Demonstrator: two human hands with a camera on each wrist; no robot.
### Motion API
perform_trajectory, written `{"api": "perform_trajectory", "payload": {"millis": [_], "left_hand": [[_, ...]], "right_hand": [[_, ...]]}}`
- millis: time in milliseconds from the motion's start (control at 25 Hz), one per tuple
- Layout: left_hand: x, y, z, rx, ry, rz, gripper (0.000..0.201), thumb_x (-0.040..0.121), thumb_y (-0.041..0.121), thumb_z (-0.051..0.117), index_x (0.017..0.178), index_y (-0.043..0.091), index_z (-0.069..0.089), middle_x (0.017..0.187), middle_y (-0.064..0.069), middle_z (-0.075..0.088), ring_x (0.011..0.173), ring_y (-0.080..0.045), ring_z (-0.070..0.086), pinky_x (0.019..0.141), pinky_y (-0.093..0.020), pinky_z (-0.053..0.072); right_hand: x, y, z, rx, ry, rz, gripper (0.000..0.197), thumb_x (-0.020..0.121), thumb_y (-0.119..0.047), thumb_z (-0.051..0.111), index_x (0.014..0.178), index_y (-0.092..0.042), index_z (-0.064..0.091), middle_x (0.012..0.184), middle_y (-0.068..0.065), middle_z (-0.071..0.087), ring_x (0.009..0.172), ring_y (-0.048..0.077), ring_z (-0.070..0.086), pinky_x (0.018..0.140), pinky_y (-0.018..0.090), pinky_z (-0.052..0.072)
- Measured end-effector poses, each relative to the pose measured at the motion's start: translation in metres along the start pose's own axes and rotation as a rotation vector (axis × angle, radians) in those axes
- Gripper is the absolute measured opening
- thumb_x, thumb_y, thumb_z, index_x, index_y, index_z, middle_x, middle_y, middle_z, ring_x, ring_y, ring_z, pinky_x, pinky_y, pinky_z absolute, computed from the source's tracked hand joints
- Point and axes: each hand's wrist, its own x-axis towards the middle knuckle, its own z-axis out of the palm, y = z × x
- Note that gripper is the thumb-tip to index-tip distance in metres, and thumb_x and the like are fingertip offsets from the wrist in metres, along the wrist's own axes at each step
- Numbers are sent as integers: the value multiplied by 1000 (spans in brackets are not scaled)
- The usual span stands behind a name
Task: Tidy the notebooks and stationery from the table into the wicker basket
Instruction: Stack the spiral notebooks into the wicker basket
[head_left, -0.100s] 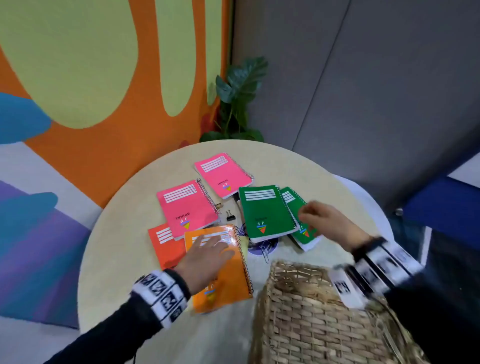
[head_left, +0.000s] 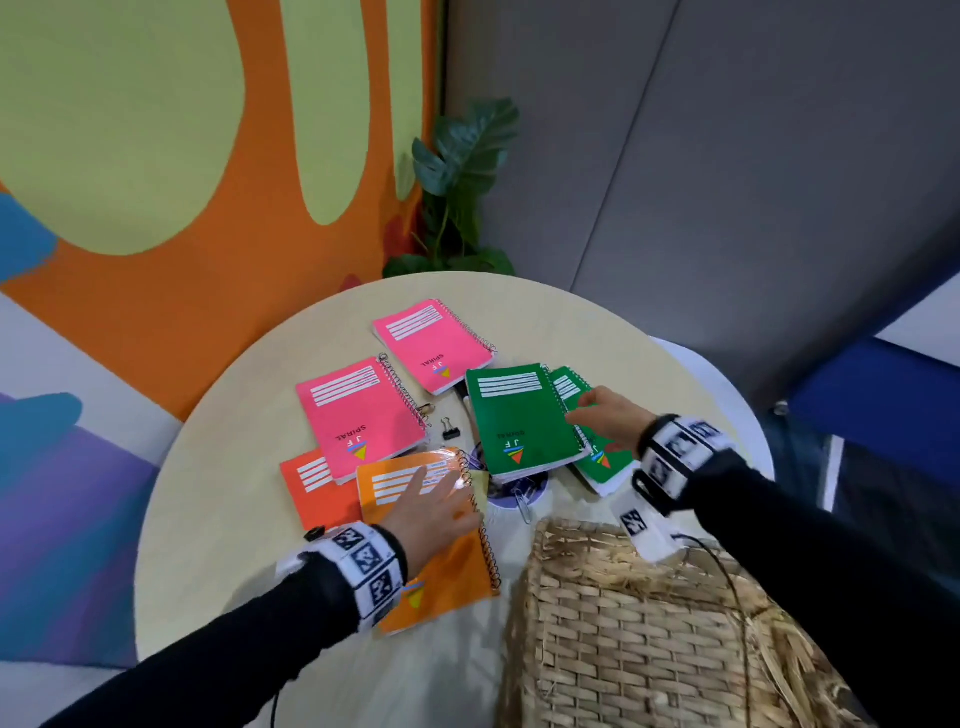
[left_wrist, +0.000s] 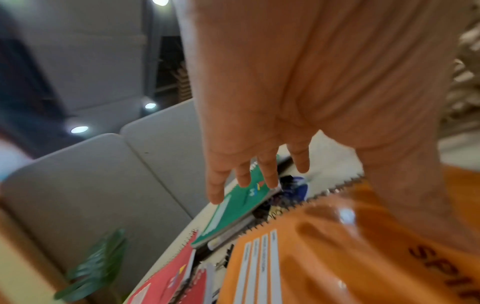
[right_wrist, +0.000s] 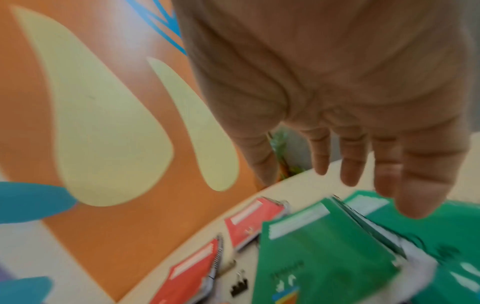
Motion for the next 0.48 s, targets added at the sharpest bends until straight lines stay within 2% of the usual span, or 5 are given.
{"api": "perform_trajectory", "payload": {"millis": [120, 240, 320, 400, 480], "left_hand": [[24, -4, 7, 96, -76, 64, 72, 89, 6, 56, 148, 25, 19, 160, -9, 3, 147, -34, -6, 114, -65, 8], [35, -4, 13, 161, -100, 98, 66, 91, 8, 53, 148, 23, 22, 159, -12, 7, 147, -34, -4, 113, -66, 8], [38, -3, 14, 197, -69, 112, 63, 91, 8, 55, 146, 18, 27, 157, -15, 17, 146, -35, 1, 113, -66, 9], [40, -3, 10, 206, -62, 115, 59, 90, 7, 55, 143, 13, 31, 152, -18, 29, 145, -35, 10, 113, -66, 10], [38, -4, 0, 182, -19, 135, 46, 91, 7, 52, 135, 10, 41, 138, -20, 49, 137, -33, 32, 113, -64, 11]], "right_hand": [[36, 2, 11, -150, -50, 176, 54, 91, -27, 55, 134, 1, 39, 142, 21, 42, 120, 31, 49, 100, 37, 41], [56, 22, 17, -410, -134, 89, 49, 94, -19, 49, 141, -14, 36, 151, 5, 33, 138, 22, 33, 112, 31, 27], [64, 28, 22, -473, -132, 48, 48, 94, -17, 46, 141, -15, 37, 149, -2, 32, 138, 22, 33, 116, 34, 27], [73, 28, 28, -371, -167, 96, 40, 92, -14, 48, 131, -1, 46, 137, 12, 48, 124, 30, 50, 106, 40, 43], [72, 11, 29, 74, -174, 171, 20, 91, -3, 49, 107, 6, 57, 111, 24, 60, 84, 26, 70, 73, 34, 61]]}}
